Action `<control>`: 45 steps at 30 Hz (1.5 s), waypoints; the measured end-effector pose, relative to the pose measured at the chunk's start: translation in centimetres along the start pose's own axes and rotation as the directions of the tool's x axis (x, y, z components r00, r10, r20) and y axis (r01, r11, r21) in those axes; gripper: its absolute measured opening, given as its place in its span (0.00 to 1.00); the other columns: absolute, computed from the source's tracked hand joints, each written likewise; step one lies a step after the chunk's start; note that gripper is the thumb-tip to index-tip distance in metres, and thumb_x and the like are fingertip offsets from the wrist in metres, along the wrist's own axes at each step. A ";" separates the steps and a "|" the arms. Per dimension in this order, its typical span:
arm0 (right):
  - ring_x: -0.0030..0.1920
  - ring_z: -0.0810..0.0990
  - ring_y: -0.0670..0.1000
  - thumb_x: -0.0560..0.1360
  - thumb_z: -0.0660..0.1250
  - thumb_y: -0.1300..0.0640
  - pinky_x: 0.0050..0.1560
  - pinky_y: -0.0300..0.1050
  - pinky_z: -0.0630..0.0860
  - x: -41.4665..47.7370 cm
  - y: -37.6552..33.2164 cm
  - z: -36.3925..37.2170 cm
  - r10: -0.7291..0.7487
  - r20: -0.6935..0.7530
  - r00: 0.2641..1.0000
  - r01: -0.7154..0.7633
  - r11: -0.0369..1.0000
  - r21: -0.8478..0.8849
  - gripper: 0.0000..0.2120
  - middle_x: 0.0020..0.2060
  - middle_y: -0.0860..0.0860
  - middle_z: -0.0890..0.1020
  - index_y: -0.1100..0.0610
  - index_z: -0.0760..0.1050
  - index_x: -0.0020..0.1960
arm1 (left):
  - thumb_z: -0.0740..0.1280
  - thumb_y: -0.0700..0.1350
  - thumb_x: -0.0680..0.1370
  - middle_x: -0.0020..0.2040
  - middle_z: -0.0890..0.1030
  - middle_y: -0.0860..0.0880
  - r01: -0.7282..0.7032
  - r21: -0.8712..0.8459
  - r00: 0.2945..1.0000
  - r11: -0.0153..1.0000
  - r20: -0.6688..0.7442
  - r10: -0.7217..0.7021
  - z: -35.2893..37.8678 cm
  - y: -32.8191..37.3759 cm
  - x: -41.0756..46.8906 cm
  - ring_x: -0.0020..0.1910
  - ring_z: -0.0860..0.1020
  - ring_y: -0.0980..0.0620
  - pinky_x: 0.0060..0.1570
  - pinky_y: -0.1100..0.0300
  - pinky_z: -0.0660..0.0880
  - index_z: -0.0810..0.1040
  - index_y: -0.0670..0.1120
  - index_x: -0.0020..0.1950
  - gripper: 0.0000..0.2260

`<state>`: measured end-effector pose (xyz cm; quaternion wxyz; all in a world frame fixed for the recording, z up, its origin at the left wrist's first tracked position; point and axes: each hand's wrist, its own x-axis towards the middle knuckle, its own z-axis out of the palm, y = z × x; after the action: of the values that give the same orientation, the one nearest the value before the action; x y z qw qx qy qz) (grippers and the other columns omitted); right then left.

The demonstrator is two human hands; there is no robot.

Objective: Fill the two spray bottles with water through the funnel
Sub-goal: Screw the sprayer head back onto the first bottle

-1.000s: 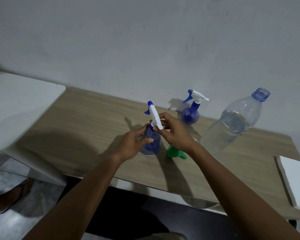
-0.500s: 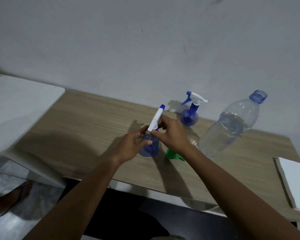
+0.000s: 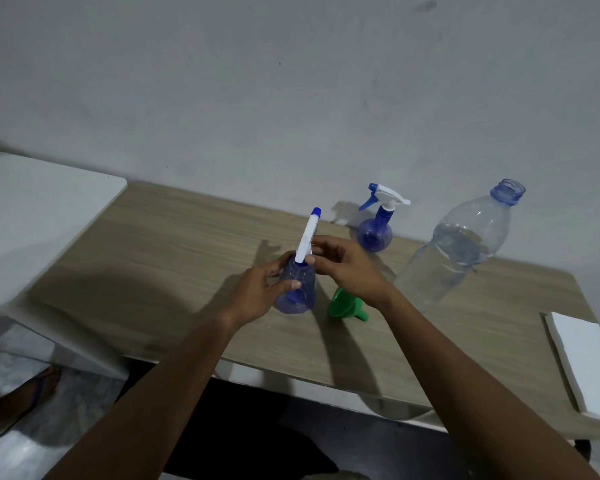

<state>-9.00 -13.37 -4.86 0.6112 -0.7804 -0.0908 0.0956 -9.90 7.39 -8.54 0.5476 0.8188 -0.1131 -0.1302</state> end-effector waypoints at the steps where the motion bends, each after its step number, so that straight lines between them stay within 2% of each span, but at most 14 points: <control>1: 0.58 0.84 0.50 0.79 0.71 0.61 0.62 0.44 0.79 0.1 -0.1 0.2 -0.012 0.011 1.000 0.013 0.999 -0.033 0.13 0.55 0.54 0.86 0.60 0.81 0.63 | 0.72 0.45 0.77 0.61 0.82 0.55 -0.001 -0.008 1.000 1.000 -0.002 0.001 0.0 0.1 -0.1 0.62 0.78 0.56 0.51 0.76 0.72 0.72 0.51 0.74 0.25; 4: 0.54 0.84 0.45 0.80 0.70 0.60 0.55 0.33 0.76 0.1 -0.3 0.9 -0.016 -0.006 1.000 0.016 0.997 -0.075 0.10 0.53 0.53 0.87 0.60 0.83 0.60 | 0.72 0.41 0.78 0.61 0.83 0.53 -0.014 -0.018 1.000 1.000 -0.016 0.014 0.1 0.2 -0.1 0.61 0.79 0.55 0.51 0.78 0.71 0.73 0.47 0.73 0.24; 6: 0.51 0.84 0.45 0.78 0.72 0.62 0.52 0.33 0.76 0.2 0.0 1.3 -0.026 -0.059 0.998 0.023 0.999 -0.041 0.09 0.51 0.55 0.87 0.62 0.84 0.58 | 0.71 0.39 0.78 0.60 0.82 0.54 -0.029 -0.016 1.000 0.999 -0.011 0.029 0.1 0.5 -0.3 0.60 0.80 0.56 0.53 0.77 0.71 0.74 0.47 0.72 0.23; 9: 0.48 0.86 0.47 0.72 0.78 0.64 0.51 0.37 0.78 0.4 0.2 2.0 -0.014 -0.156 0.988 0.022 0.999 0.048 0.11 0.48 0.55 0.88 0.63 0.85 0.54 | 0.71 0.39 0.78 0.59 0.82 0.57 -0.041 -0.017 0.999 0.999 -0.003 0.041 0.0 0.6 -0.4 0.55 0.80 0.65 0.52 0.76 0.70 0.75 0.48 0.71 0.22; 14: 0.49 0.87 0.56 0.66 0.82 0.64 0.56 0.54 0.83 0.3 0.9 3.1 -0.003 -0.290 0.957 0.036 0.994 0.106 0.13 0.45 0.56 0.88 0.63 0.86 0.49 | 0.71 0.38 0.77 0.57 0.83 0.54 -0.049 -0.017 0.999 0.999 -0.020 0.049 0.1 0.6 -0.4 0.55 0.80 0.63 0.50 0.78 0.70 0.76 0.45 0.71 0.21; 17: 0.53 0.86 0.52 0.70 0.79 0.61 0.57 0.53 0.83 -0.2 1.2 3.5 -0.041 -0.288 0.957 0.065 0.995 0.074 0.12 0.48 0.52 0.88 0.60 0.86 0.53 | 0.71 0.38 0.77 0.56 0.83 0.56 -0.056 -0.013 0.998 0.998 -0.017 0.056 0.1 0.6 -0.4 0.51 0.78 0.73 0.51 0.78 0.70 0.76 0.45 0.70 0.20; 20: 0.58 0.85 0.51 0.77 0.72 0.65 0.59 0.44 0.80 -0.8 1.3 2.5 -0.068 -0.173 0.983 0.085 0.992 0.098 0.12 0.55 0.53 0.87 0.61 0.83 0.60 | 0.71 0.38 0.77 0.60 0.83 0.53 -0.072 -0.041 0.997 0.997 -0.007 0.072 0.0 0.6 -0.5 0.56 0.79 0.68 0.54 0.76 0.71 0.74 0.44 0.72 0.22; 24: 0.60 0.84 0.50 0.79 0.69 0.67 0.62 0.43 0.79 -1.2 1.4 1.7 -0.056 -0.130 0.990 0.073 0.989 0.125 0.14 0.57 0.53 0.86 0.61 0.82 0.63 | 0.71 0.39 0.78 0.62 0.82 0.53 -0.078 -0.042 0.997 0.996 0.001 0.079 0.0 0.5 -0.4 0.60 0.80 0.60 0.55 0.74 0.73 0.73 0.46 0.73 0.24; 29: 0.53 0.87 0.56 0.70 0.78 0.67 0.60 0.57 0.82 -0.6 1.8 3.0 -0.005 -0.303 0.953 0.069 0.977 0.200 0.11 0.48 0.56 0.88 0.62 0.84 0.51 | 0.72 0.39 0.77 0.63 0.82 0.52 -0.082 -0.026 0.997 0.996 0.001 0.082 0.0 0.3 -0.4 0.62 0.80 0.55 0.56 0.75 0.72 0.74 0.46 0.73 0.23; 32: 0.46 0.86 0.53 0.66 0.81 0.66 0.53 0.50 0.83 -0.3 1.9 3.7 -0.026 -0.381 0.924 0.082 0.988 0.133 0.11 0.42 0.55 0.86 0.61 0.80 0.43 | 0.71 0.38 0.78 0.61 0.82 0.52 -0.096 -0.026 0.995 0.995 -0.007 0.096 0.1 0.5 -0.3 0.59 0.80 0.57 0.52 0.77 0.70 0.74 0.44 0.72 0.22; 35: 0.48 0.87 0.56 0.67 0.79 0.69 0.52 0.49 0.83 -0.3 1.9 3.1 -0.026 -0.325 0.945 0.097 0.974 0.205 0.12 0.44 0.57 0.87 0.64 0.79 0.46 | 0.72 0.38 0.77 0.60 0.83 0.54 -0.089 -0.040 0.996 0.995 -0.014 0.088 0.1 0.5 -0.3 0.58 0.79 0.59 0.54 0.75 0.72 0.75 0.45 0.71 0.22; 38: 0.48 0.87 0.51 0.71 0.74 0.73 0.52 0.42 0.82 -0.5 1.7 2.1 -0.014 -0.225 0.974 0.077 0.959 0.273 0.13 0.45 0.54 0.88 0.68 0.79 0.54 | 0.73 0.38 0.76 0.57 0.83 0.57 -0.062 -0.071 0.998 0.996 -0.023 0.061 0.1 0.1 -0.1 0.55 0.81 0.61 0.56 0.70 0.73 0.77 0.47 0.69 0.21; 42: 0.58 0.85 0.50 0.76 0.73 0.65 0.61 0.41 0.79 -0.1 1.1 1.3 -0.024 -0.099 0.995 0.035 0.993 0.112 0.19 0.55 0.54 0.86 0.62 0.79 0.66 | 0.73 0.42 0.77 0.58 0.83 0.59 -0.043 -0.083 0.999 0.996 -0.005 0.042 0.0 -0.1 0.0 0.58 0.80 0.63 0.58 0.68 0.75 0.75 0.51 0.71 0.23; 45: 0.58 0.83 0.45 0.76 0.74 0.62 0.59 0.35 0.77 0.3 0.9 1.4 -0.044 -0.073 0.996 0.043 0.999 -0.014 0.16 0.56 0.53 0.86 0.61 0.81 0.64 | 0.72 0.42 0.77 0.57 0.83 0.57 -0.028 -0.071 1.000 0.997 -0.008 0.027 0.0 -0.1 0.1 0.56 0.80 0.65 0.58 0.68 0.76 0.75 0.51 0.71 0.22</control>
<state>-9.06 -12.23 -6.05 0.6111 -0.7851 -0.0859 0.0531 -9.78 7.41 -8.66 0.5786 0.7975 -0.1178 -0.1238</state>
